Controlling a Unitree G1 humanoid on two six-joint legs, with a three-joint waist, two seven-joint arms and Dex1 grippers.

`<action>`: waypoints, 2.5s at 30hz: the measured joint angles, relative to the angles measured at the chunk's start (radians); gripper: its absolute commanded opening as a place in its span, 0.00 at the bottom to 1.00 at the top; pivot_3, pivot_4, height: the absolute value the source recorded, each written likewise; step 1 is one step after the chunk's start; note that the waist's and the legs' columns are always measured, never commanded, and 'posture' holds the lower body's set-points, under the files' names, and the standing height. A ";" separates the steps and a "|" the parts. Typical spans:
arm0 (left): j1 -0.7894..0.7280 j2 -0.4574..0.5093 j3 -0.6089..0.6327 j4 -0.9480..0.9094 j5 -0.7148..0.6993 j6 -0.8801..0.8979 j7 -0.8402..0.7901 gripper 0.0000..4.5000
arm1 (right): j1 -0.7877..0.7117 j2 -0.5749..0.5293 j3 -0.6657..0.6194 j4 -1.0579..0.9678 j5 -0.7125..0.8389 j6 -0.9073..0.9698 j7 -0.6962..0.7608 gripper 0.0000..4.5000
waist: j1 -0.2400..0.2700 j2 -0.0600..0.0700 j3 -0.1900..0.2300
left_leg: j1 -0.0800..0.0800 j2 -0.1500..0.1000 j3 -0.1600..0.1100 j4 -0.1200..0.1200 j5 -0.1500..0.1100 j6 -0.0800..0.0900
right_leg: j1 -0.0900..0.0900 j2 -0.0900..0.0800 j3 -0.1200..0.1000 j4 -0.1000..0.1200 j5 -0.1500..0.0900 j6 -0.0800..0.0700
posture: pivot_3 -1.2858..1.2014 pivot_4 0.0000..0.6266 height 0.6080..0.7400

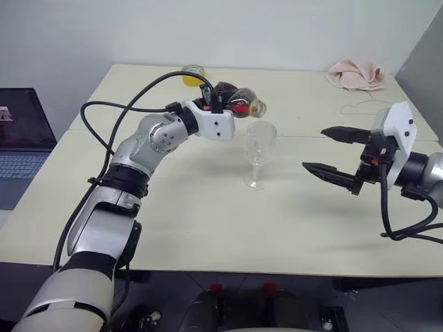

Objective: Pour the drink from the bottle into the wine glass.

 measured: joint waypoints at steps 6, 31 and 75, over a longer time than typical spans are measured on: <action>-0.014 0.011 -0.018 0.007 0.053 -0.031 0.051 0.16 | 0.001 0.000 0.000 -0.005 0.000 0.000 -0.010 1.00 | -0.001 0.000 0.000 | 0.000 0.000 0.000 0.000 0.000 0.000 | 0.000 0.000 0.000 0.000 0.000 0.000 | 0.52 0.24 1.00; -0.057 0.042 -0.056 0.048 0.175 -0.091 0.179 0.16 | 0.012 0.000 0.000 -0.014 0.000 0.000 -0.014 1.00 | -0.005 0.000 0.000 | 0.000 0.000 -0.001 0.000 0.000 0.000 | 0.000 0.000 -0.001 0.004 0.000 0.000 | 0.52 0.24 1.00; -0.092 0.067 -0.077 0.102 0.218 -0.130 0.244 0.15 | -0.007 0.024 0.000 -0.014 0.009 -0.003 -0.014 1.00 | -0.005 0.000 0.000 | 0.000 0.000 -0.001 0.000 0.000 0.000 | 0.000 0.000 -0.001 0.005 0.000 0.000 | 0.52 0.24 1.00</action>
